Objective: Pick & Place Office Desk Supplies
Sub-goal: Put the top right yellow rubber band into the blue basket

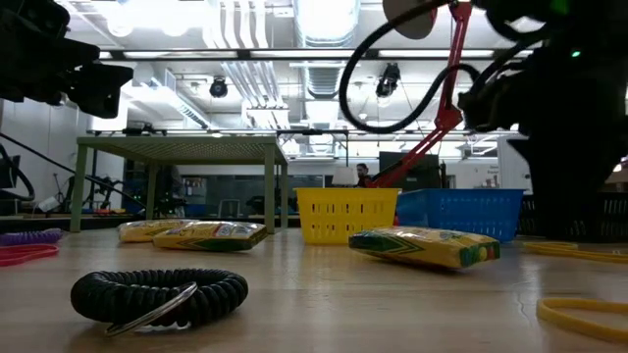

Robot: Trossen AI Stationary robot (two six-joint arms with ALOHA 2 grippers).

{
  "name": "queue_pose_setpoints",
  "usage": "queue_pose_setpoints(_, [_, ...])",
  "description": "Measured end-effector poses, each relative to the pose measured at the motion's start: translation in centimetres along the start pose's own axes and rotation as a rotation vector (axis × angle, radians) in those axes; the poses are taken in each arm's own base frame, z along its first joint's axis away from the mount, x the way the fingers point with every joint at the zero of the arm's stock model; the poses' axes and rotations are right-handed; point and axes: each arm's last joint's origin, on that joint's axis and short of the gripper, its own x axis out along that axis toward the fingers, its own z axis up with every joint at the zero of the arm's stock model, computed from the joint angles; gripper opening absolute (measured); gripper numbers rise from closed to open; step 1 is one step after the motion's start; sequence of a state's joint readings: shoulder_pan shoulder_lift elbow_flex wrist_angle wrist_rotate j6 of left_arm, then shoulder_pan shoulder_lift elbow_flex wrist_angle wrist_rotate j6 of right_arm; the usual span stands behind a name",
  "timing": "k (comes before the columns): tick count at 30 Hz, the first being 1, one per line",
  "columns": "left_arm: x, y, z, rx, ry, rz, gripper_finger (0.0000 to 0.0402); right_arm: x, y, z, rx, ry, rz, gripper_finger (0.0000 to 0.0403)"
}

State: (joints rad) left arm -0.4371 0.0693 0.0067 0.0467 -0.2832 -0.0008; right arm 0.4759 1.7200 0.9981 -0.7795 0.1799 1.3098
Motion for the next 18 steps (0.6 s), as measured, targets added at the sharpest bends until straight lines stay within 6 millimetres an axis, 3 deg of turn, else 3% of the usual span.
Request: queue_pose_setpoints(18, [0.0,0.0,0.0,0.0,0.0,0.0,0.0219,0.9,0.1,0.9,0.033,-0.04,0.016,0.0201])
